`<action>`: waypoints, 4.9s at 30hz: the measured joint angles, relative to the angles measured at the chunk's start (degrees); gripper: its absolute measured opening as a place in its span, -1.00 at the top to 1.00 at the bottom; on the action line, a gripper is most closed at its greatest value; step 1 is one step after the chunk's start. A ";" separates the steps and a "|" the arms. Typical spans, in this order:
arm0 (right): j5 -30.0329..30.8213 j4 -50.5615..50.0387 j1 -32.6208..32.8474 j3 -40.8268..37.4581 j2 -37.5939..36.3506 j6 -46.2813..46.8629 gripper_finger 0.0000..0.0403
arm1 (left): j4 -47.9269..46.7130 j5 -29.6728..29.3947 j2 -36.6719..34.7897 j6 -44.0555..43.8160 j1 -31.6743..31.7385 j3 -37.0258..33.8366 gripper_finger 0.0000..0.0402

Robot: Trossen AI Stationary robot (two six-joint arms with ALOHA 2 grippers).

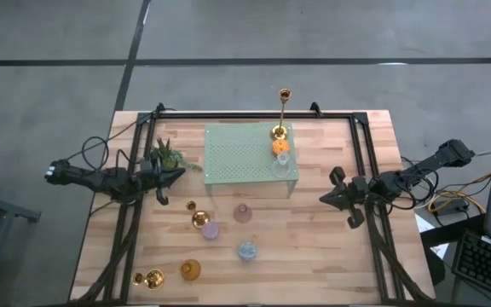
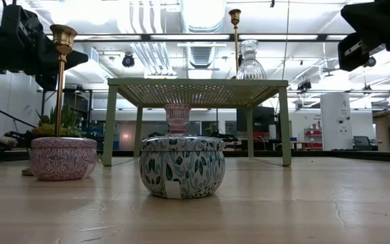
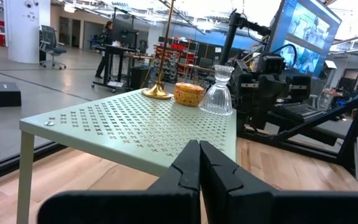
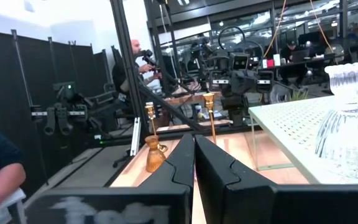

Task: Pick & Place candle stick holders
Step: Put the top gold candle holder on the shelf

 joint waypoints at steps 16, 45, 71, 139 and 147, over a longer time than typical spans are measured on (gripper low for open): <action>0.02 -0.04 0.00 0.01 0.00 0.04 0.96 | 0.00 0.00 0.00 -0.02 -0.02 0.00 0.99; 0.02 -0.04 0.00 0.01 0.02 0.02 0.96 | 0.00 0.01 0.00 -0.01 -0.01 0.00 0.99; 0.04 -0.07 -0.01 0.03 0.09 0.08 0.96 | 2.49 29.86 0.79 -4.90 -0.07 0.59 0.99; 0.04 -0.06 0.00 0.03 0.37 0.11 0.96 | 15.50 31.41 29.07 -11.61 -1.90 1.27 0.66; 0.04 -0.07 -0.01 0.03 0.37 0.04 0.96 | 16.78 31.55 29.09 -10.47 -2.18 1.27 0.97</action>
